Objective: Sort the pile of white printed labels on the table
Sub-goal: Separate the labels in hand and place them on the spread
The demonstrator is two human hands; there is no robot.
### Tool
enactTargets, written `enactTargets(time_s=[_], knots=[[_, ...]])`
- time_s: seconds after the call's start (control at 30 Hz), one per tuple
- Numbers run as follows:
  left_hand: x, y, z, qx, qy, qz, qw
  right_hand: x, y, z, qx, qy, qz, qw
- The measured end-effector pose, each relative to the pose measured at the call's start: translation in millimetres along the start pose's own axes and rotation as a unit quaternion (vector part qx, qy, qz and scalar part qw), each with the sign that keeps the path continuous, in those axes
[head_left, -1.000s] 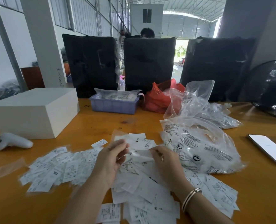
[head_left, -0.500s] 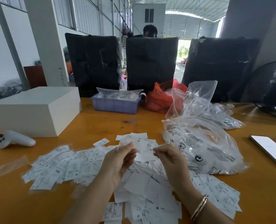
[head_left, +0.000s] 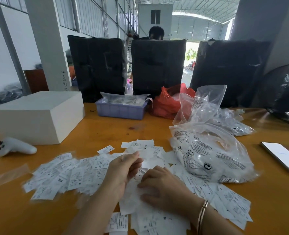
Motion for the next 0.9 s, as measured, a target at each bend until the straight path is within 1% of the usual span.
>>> enactTargets(time_s=[0.1, 0.2, 0.27, 0.3, 0.33, 0.37, 0.4, 0.47, 0.5, 0.57, 0.6, 0.67, 0.8, 0.9], knots=[[-1, 0, 0, -0.004, -0.004, 0.001, 1.0, 2, 1, -2, 0.011, -0.041, 0.007, 0.999], [-2, 0, -1, -0.008, -0.008, 0.001, 1.0, 4, 1, -2, 0.03, -0.04, 0.01, 0.999], [-2, 0, -1, -0.013, -0.007, 0.0, 1.0, 6, 0, -5, 0.077, -0.108, 0.066, 0.989], [-2, 0, -2, -0.016, -0.006, -0.001, 1.0, 8, 0, -8, 0.118, -0.157, 0.103, 0.975], [-2, 0, -1, -0.019, -0.006, -0.002, 1.0, 11, 1, -11, 0.166, -0.208, 0.141, 0.953], [-3, 0, -1, -0.021, -0.007, -0.002, 1.0, 15, 3, -14, 0.21, -0.264, 0.182, 0.924], [-3, 0, -1, -0.023, -0.01, -0.002, 1.0, 19, 4, -15, 0.241, -0.33, 0.219, 0.886], [-5, 0, 2, -0.029, -0.021, 0.002, 0.999, 28, 8, -17, 0.275, -0.467, 0.256, 0.801], [-6, 0, 3, -0.034, -0.026, 0.004, 0.999, 30, 10, -18, 0.283, -0.516, 0.257, 0.767], [-7, 2, 6, -0.044, -0.035, 0.011, 0.998, 32, 12, -21, 0.289, -0.574, 0.246, 0.726], [-7, 2, 7, -0.047, -0.038, 0.014, 0.998, 32, 12, -22, 0.29, -0.59, 0.242, 0.713], [-7, 3, 8, -0.048, -0.042, 0.02, 0.998, 33, 11, -23, 0.291, -0.597, 0.244, 0.706], [-5, 3, 7, -0.046, -0.039, 0.029, 0.998, 37, 11, -20, 0.287, -0.594, 0.236, 0.713], [-5, 2, 6, -0.041, -0.04, 0.033, 0.998, 38, 11, -20, 0.297, -0.609, 0.219, 0.702]])
Point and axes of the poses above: each hand's wrist, its own y-axis away from the middle knuckle, its own z-axis out of the palm, x = y × z, the point moved 3 cm from there along -y, towards the middle knuckle, and after that the axes turned 11 degrees about -y, right-handed, at the moved point
